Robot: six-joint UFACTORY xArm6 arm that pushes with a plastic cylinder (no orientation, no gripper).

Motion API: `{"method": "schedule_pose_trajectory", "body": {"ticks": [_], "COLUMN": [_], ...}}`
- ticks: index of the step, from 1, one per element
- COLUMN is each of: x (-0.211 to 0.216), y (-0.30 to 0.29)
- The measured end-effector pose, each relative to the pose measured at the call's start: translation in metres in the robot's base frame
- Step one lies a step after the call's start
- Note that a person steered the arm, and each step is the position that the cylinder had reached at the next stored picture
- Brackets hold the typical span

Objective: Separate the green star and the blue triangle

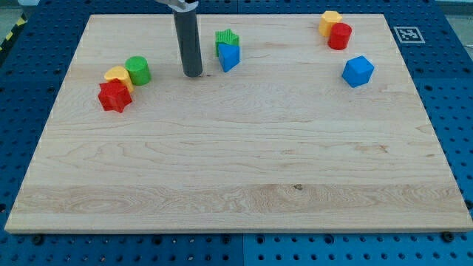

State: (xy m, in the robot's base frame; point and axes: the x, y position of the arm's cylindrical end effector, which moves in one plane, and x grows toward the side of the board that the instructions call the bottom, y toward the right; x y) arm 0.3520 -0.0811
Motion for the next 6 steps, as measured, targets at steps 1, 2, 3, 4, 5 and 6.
{"method": "schedule_pose_trajectory", "body": {"ticks": [1,2,3,4,5,6], "x": [-0.024,-0.028,-0.026,-0.029,-0.036,-0.039], "y": [0.005,0.01,0.02,0.05,0.081,0.116]}}
